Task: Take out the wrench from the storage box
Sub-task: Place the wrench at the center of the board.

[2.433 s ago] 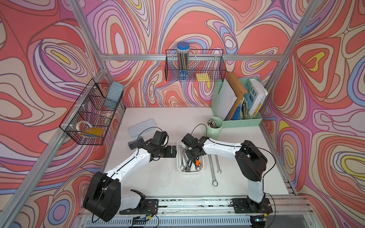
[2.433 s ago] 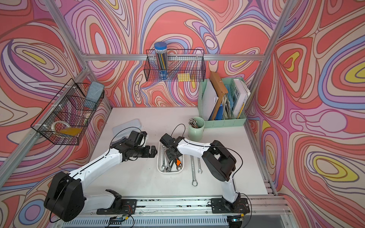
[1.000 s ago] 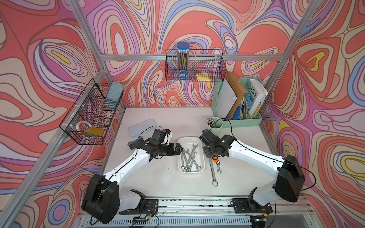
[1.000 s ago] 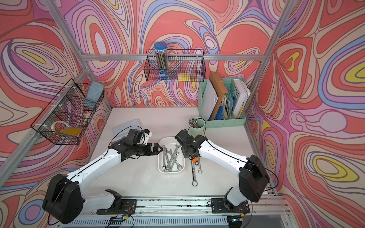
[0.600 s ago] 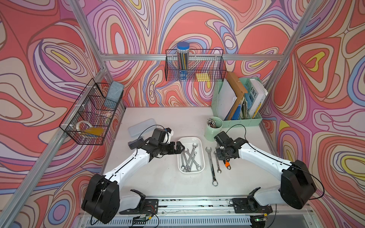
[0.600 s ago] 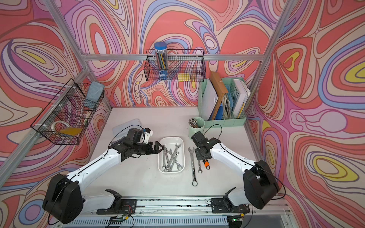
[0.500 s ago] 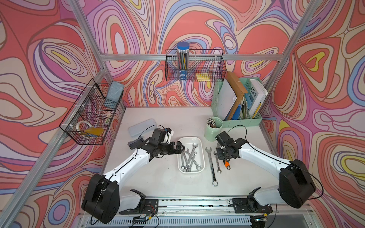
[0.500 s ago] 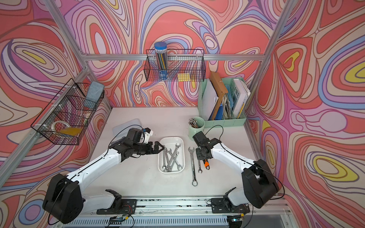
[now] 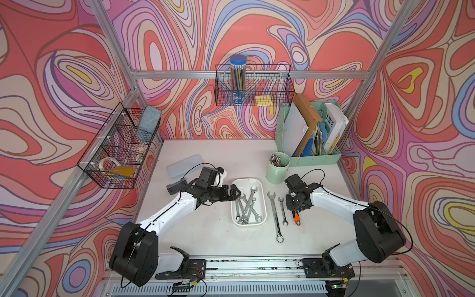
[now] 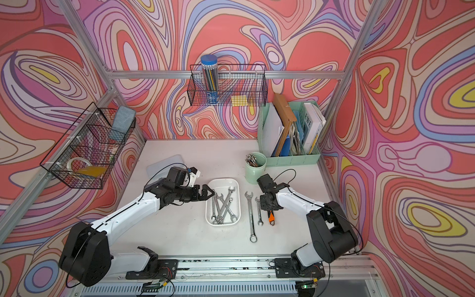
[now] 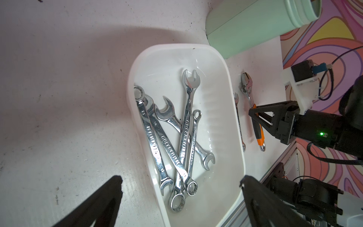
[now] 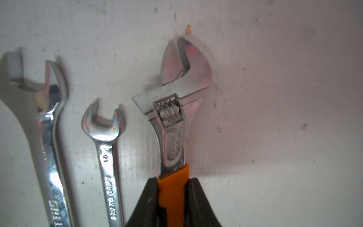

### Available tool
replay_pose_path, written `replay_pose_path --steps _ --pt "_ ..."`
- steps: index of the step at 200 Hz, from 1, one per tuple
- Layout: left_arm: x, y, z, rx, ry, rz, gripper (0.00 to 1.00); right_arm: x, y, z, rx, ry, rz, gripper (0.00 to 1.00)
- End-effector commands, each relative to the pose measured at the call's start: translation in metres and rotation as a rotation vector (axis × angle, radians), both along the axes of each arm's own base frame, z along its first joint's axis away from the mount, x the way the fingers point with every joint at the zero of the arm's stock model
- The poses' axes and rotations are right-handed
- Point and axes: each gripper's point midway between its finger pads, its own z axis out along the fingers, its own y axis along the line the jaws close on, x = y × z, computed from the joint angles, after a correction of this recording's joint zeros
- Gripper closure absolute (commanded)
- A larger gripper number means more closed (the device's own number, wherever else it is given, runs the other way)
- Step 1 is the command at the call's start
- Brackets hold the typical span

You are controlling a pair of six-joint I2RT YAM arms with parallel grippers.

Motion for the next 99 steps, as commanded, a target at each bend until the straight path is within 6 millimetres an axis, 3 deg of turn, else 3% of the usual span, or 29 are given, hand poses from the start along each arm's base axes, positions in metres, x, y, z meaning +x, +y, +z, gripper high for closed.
replay_pose_path --steps 1,30,54,99 --pt "0.008 -0.003 0.009 -0.010 -0.025 -0.008 0.01 0.004 0.005 -0.005 0.032 0.022 -0.010 0.87" --pt "0.006 -0.001 0.007 0.000 -0.023 -0.008 0.01 0.003 0.004 -0.007 0.027 0.033 -0.017 0.82" --pt "0.005 -0.001 0.007 -0.001 -0.021 -0.008 0.01 0.004 0.004 -0.004 0.031 0.023 -0.013 0.71" --pt "0.005 0.002 0.012 0.015 -0.032 -0.012 0.01 0.016 0.011 0.037 0.073 -0.068 0.006 0.59"
